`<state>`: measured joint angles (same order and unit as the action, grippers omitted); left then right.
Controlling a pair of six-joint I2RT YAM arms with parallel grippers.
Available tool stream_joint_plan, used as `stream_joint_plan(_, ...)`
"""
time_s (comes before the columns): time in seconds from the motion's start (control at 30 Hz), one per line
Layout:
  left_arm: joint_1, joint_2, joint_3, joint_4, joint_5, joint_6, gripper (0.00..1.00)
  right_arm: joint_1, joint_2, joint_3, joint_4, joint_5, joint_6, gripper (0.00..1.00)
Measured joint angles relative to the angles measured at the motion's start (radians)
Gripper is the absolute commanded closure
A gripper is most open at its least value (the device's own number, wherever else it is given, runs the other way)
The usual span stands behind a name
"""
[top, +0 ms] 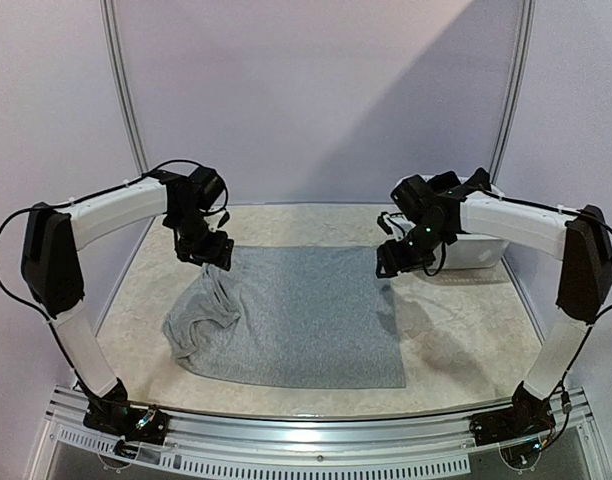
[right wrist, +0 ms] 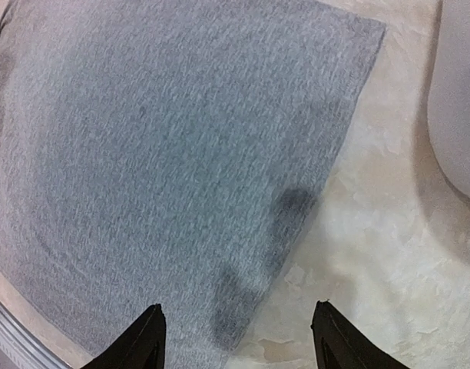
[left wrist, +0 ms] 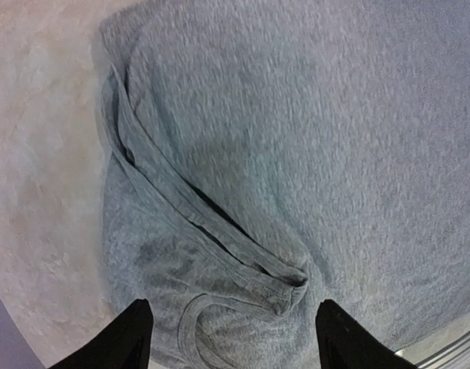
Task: Fold and stack the mixed laundry pile
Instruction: Smooth out the flattened tank top at the center of the board.
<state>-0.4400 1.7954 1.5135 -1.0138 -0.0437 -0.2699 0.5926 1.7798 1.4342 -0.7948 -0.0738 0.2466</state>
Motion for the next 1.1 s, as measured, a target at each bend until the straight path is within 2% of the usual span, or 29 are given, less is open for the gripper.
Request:
stream_joint_plan(0.13,-0.058,-0.035,-0.1,-0.002,-0.016,0.021,0.39,-0.007,-0.089,-0.109,0.025,-0.001,0.031,0.35)
stream_joint_plan(0.3,-0.122,-0.037,-0.188,0.0,-0.018,0.039,0.43,-0.01,-0.168,-0.194,0.052,-0.012,0.084,0.36)
stream_joint_plan(0.6,-0.162,0.014,-0.201,0.02,-0.012,0.058,0.49,-0.01,-0.235,-0.271,0.059,-0.014,0.137,0.37)
stream_joint_plan(1.1,-0.193,0.111,-0.24,0.079,-0.052,0.065,0.6,-0.01,-0.286,-0.29,0.047,-0.01,0.144,0.38)
